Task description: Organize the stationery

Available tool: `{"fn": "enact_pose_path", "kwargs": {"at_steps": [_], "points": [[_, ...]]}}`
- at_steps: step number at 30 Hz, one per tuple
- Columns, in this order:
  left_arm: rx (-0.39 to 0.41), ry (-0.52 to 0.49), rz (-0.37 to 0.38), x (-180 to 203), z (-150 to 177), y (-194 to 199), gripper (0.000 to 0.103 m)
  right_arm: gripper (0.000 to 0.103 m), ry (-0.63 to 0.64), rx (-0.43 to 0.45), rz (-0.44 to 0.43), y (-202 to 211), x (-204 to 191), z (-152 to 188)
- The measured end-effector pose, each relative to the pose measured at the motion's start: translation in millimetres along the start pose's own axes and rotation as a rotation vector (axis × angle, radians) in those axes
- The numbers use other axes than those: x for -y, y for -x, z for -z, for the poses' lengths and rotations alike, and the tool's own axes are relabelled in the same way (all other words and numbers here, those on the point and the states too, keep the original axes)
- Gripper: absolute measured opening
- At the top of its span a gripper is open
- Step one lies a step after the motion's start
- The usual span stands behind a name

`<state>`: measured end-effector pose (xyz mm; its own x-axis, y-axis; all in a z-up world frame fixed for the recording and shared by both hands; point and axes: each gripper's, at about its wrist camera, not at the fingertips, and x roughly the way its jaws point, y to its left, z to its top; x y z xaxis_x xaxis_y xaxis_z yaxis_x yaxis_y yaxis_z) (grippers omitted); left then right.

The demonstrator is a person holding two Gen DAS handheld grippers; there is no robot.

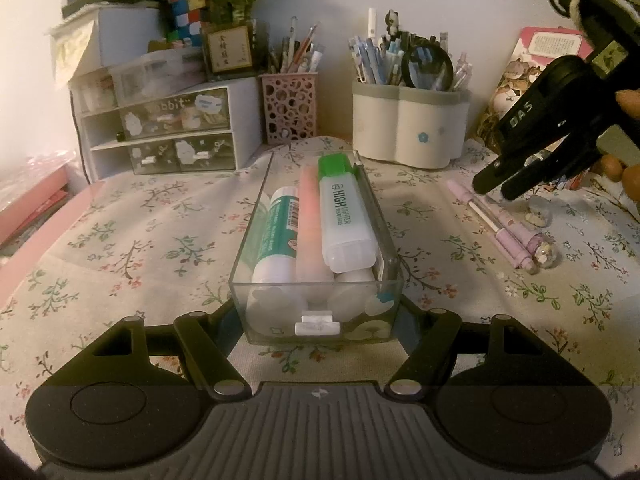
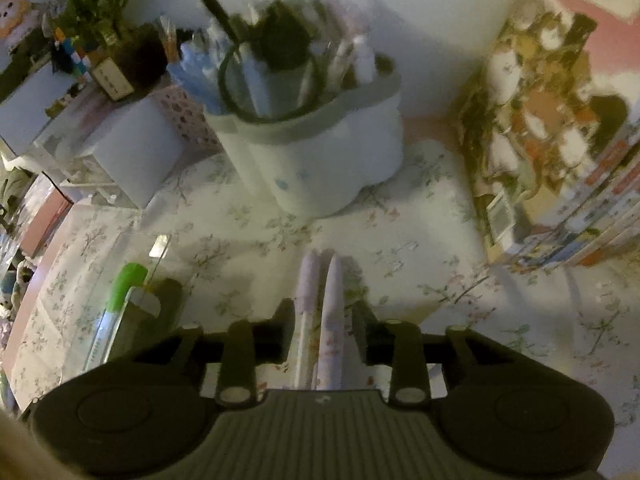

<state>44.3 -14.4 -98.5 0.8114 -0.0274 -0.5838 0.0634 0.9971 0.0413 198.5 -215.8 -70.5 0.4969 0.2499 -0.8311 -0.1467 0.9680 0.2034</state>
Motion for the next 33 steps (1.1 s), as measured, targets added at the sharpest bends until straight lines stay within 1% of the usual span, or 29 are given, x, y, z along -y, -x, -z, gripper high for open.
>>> {"fn": "enact_pose_path", "kwargs": {"at_steps": [2, 4, 5, 7, 15, 16, 17, 20, 23, 25, 29, 33], "points": [[-0.001, 0.001, 0.001, 0, 0, 0, 0.073, 0.036, 0.006, -0.011, -0.017, -5, -3, 2], [-0.002, 0.0, 0.001, 0, 0, 0, 0.073, 0.035, 0.012, -0.01, -0.004, -8, -4, 5], [-0.004, 0.0, 0.0, 0, -1, -1, 0.073, 0.034, 0.006, -0.028, 0.006, -12, -3, 6], [-0.006, 0.0, 0.0, 0, -1, -1, 0.073, 0.032, 0.008, -0.006, 0.006, -13, -3, 7], [-0.013, 0.005, 0.003, 0, -3, -3, 0.073, 0.031, -0.031, 0.019, 0.004, -8, -1, 12], [-0.008, 0.007, 0.001, 0, -3, -3, 0.073, 0.026, -0.043, 0.028, -0.003, -6, 1, 13], [-0.005, 0.008, 0.001, 1, -2, -3, 0.072, 0.019, -0.058, 0.046, -0.009, -3, 3, 13], [-0.003, 0.01, 0.004, 1, -2, -4, 0.072, 0.019, -0.093, 0.046, -0.014, 3, 12, 14], [-0.002, 0.007, 0.004, 1, -2, -4, 0.072, 0.02, -0.078, 0.037, -0.027, 0, 15, 15], [-0.001, 0.007, 0.006, 1, -2, -4, 0.072, 0.021, -0.073, 0.052, -0.021, 5, 14, 14], [0.001, 0.005, 0.008, 1, -3, -5, 0.072, 0.041, -0.032, 0.063, -0.03, 12, 5, 13], [0.001, 0.002, 0.009, 1, -3, -5, 0.072, 0.042, -0.034, 0.036, -0.068, 5, -1, 10]]}}
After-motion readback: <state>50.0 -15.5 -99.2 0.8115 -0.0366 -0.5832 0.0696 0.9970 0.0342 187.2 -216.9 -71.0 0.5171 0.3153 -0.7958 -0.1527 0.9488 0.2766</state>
